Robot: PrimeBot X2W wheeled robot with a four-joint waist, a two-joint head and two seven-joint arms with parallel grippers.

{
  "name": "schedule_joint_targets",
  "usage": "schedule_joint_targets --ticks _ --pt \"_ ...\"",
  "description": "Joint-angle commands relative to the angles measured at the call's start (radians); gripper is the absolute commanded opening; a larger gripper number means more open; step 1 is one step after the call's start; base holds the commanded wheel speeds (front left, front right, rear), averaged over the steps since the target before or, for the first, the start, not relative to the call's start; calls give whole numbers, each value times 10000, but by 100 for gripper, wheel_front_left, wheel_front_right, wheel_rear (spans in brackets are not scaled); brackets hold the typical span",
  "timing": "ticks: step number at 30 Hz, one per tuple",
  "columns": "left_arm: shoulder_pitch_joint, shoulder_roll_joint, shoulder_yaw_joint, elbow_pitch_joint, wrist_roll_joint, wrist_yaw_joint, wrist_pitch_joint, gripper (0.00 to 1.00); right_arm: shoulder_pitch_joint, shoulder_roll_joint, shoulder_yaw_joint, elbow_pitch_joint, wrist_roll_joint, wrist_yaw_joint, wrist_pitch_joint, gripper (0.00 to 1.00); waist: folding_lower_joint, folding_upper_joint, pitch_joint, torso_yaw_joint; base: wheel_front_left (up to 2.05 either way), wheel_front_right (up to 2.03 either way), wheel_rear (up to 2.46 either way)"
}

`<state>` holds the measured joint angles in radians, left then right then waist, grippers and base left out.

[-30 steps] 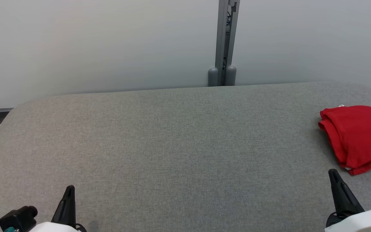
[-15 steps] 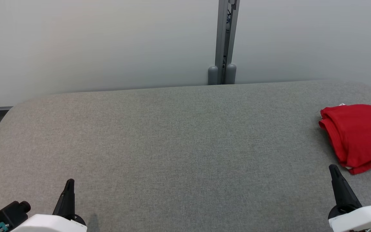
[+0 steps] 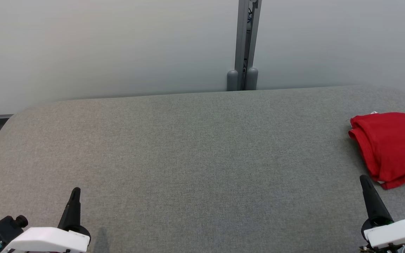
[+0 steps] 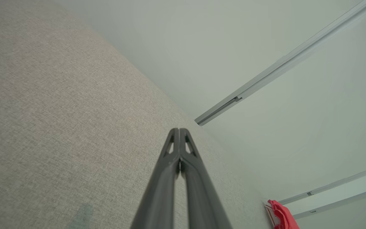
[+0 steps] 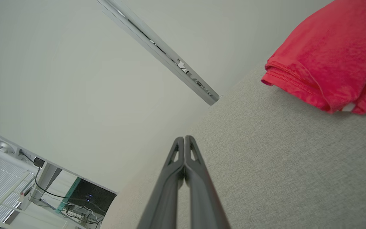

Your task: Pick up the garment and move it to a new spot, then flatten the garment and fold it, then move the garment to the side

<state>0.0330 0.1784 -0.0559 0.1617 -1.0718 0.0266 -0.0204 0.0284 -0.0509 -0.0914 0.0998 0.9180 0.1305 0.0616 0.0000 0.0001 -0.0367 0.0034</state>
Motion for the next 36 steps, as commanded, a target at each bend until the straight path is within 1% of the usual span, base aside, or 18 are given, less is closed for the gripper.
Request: schedule_joint_targets --ticks 1,21,36 --pt "-314 37 147 -50 -268 -110 41 0 -249 -51 -51 -37 320 3 58 0 0 -1 7 -1 0 0 0" --pt "-720 -387 655 238 -2000 -612 460 0 -662 -38 -123 463 2532 4 220 0 0 -1 111 -9 0 0 0" --pt "-961 -639 963 416 -3032 -910 711 0 -887 -31 -158 759 3851 4 320 0 0 -1 183 -15 0 0 0"
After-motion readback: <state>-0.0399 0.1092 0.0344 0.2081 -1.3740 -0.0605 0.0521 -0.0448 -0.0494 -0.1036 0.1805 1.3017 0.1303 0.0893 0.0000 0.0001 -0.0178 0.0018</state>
